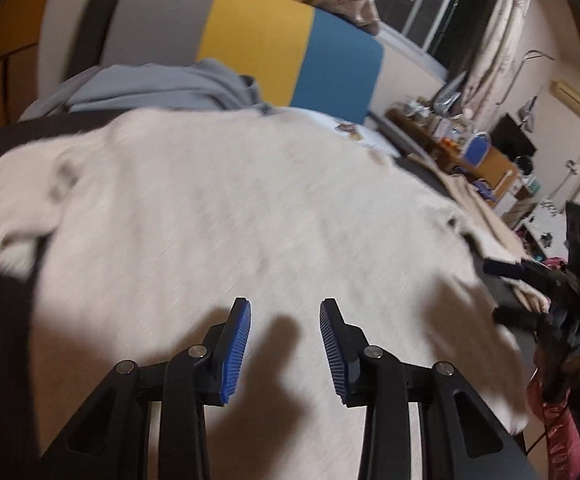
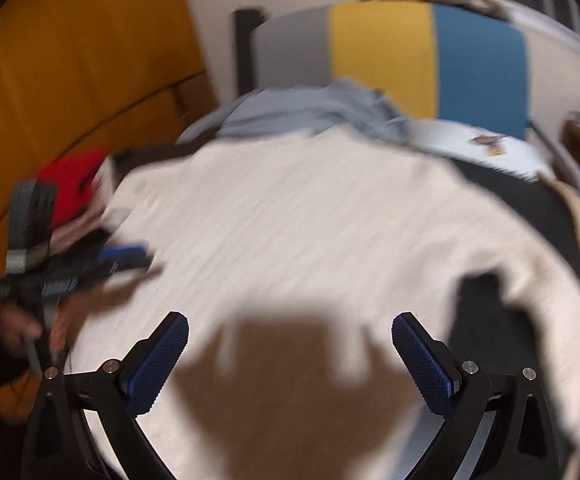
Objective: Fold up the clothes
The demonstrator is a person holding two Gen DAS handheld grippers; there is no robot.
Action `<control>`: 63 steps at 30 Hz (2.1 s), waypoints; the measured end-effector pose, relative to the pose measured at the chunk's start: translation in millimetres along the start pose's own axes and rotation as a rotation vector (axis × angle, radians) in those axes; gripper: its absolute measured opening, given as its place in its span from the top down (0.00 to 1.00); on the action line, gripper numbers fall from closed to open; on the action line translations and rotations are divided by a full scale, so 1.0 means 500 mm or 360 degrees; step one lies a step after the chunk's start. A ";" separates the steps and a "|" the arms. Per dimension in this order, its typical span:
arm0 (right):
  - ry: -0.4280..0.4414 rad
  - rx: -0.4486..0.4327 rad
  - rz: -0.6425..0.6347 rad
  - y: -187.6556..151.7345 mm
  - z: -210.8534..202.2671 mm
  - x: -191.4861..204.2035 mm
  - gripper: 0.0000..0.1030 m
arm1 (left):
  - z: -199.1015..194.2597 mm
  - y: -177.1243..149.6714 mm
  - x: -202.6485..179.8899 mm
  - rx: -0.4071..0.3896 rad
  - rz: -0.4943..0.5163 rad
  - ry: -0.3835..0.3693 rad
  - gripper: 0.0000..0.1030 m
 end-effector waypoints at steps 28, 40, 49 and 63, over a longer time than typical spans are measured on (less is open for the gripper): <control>-0.0358 0.0068 0.0060 -0.079 0.084 0.051 0.00 | -0.031 -0.082 0.020 -0.0136 0.0109 0.0187 0.46; -0.0269 0.0072 0.0071 -0.083 0.081 0.049 0.00 | -0.010 -0.036 -0.008 -0.0044 0.0056 0.0371 0.37; 0.0021 -0.0156 0.0572 -0.107 -0.032 -0.036 0.00 | 0.050 -0.034 -0.042 0.0057 0.0134 0.0405 0.17; -0.0091 -0.1150 0.1957 -0.312 -0.342 -0.447 0.00 | 0.066 -0.036 -0.052 0.0043 0.0169 0.0450 0.06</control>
Point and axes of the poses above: each gripper's, at about its wrist camera, not at the fingertips, and z roughly the way its jaws point, x to its left, y to its top, the point moved 7 cm from there along z, roughly the way its jaws point, and after that the axes turned 2 degrees about -z, right-handed, at the moved point
